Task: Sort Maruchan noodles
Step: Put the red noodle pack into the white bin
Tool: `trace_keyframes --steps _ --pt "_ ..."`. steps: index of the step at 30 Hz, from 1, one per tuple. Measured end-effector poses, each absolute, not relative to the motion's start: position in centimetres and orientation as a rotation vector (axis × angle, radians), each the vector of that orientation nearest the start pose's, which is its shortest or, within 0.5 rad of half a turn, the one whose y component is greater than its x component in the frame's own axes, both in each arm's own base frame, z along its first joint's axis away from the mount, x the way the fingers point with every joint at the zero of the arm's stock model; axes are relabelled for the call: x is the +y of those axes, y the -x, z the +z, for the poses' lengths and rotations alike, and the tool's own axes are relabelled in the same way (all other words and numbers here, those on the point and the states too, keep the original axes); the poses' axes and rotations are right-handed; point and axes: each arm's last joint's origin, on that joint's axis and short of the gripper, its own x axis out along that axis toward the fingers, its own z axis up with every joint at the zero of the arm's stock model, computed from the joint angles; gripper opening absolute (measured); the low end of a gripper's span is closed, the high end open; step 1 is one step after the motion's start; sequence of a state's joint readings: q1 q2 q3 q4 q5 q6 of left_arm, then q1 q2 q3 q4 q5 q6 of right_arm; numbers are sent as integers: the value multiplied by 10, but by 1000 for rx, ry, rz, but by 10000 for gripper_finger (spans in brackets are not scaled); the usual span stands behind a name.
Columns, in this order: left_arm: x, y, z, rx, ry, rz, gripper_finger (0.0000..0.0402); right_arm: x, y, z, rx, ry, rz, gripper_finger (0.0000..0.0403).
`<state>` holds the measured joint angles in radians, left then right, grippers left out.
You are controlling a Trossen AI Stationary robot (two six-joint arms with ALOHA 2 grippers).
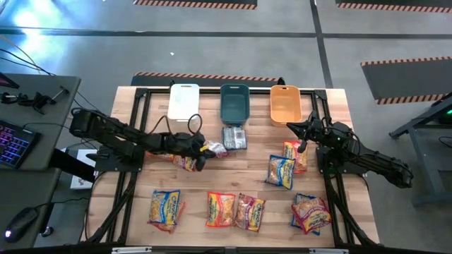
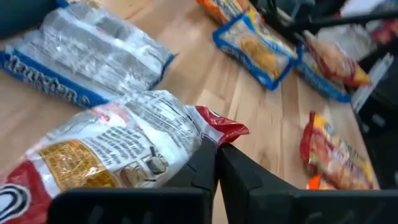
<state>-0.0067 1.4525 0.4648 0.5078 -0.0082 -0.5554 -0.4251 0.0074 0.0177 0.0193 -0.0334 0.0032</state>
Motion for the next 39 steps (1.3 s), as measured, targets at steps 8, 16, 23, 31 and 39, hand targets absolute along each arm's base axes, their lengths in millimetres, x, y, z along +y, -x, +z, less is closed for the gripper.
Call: trace_keyframes --steps 8,16,23,31,39 --pt "-7 -262 182 581 256 58 91 -39 -89 171 -30 4 -392 4" --pt "-31 -264 219 769 -110 123 172 -39 -89 171 -30 5 -392 4" --pt "-72 -278 223 842 -130 184 224 -39 -89 171 -30 4 -392 4" --pt "-99 -316 173 1114 -131 361 237 -39 -89 171 -30 0 -391 4" --pt "-116 -361 148 1324 -239 440 238 -39 -89 171 -33 -15 -391 4"
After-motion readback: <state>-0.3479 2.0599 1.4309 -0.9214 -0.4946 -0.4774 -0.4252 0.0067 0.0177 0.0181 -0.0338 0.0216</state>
